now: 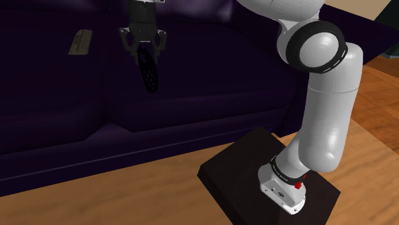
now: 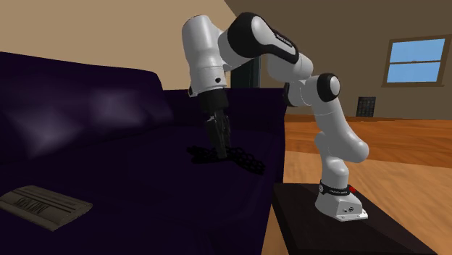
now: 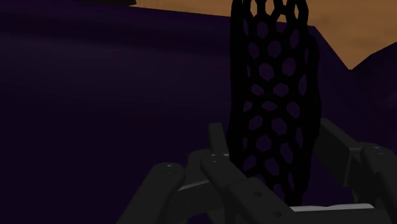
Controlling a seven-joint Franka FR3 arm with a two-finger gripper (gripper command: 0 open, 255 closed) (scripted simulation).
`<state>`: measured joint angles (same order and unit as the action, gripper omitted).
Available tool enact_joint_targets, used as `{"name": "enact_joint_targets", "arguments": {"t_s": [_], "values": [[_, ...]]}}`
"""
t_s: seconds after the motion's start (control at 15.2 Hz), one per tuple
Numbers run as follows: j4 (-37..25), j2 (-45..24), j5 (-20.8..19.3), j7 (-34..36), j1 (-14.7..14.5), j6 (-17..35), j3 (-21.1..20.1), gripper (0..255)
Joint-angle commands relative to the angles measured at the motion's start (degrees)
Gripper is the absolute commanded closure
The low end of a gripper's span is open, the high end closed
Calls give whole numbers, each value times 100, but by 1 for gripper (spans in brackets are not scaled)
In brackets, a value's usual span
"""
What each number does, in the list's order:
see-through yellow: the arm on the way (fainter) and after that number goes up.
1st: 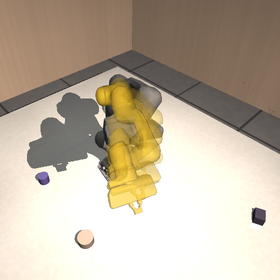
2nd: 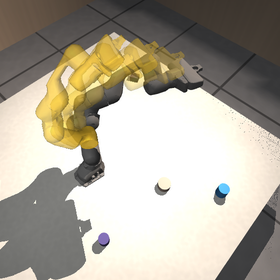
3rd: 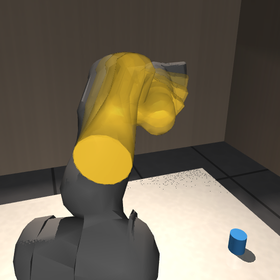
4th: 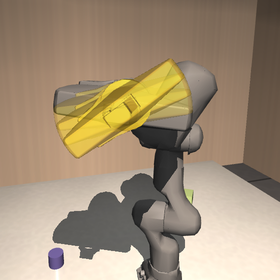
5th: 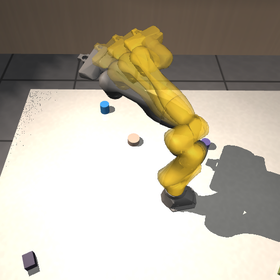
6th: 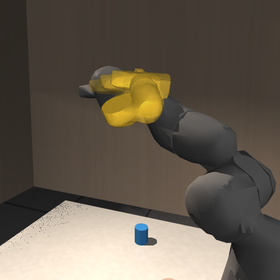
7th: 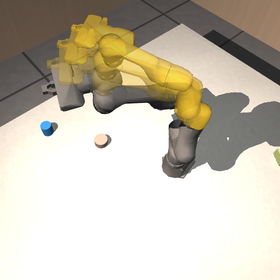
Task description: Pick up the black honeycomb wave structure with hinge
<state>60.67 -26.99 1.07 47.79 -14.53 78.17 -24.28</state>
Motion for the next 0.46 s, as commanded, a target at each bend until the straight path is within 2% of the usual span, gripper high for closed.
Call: {"name": "enact_joint_targets", "arguments": {"t_s": [0.0,0.26,0.4], "values": [[-258,-69,-22,19,-31,-192,2,255],[-1030,-345,-112,104,-183,-682,6,255],[-1065,-358,-115,107,-191,-702,7,255]]}}
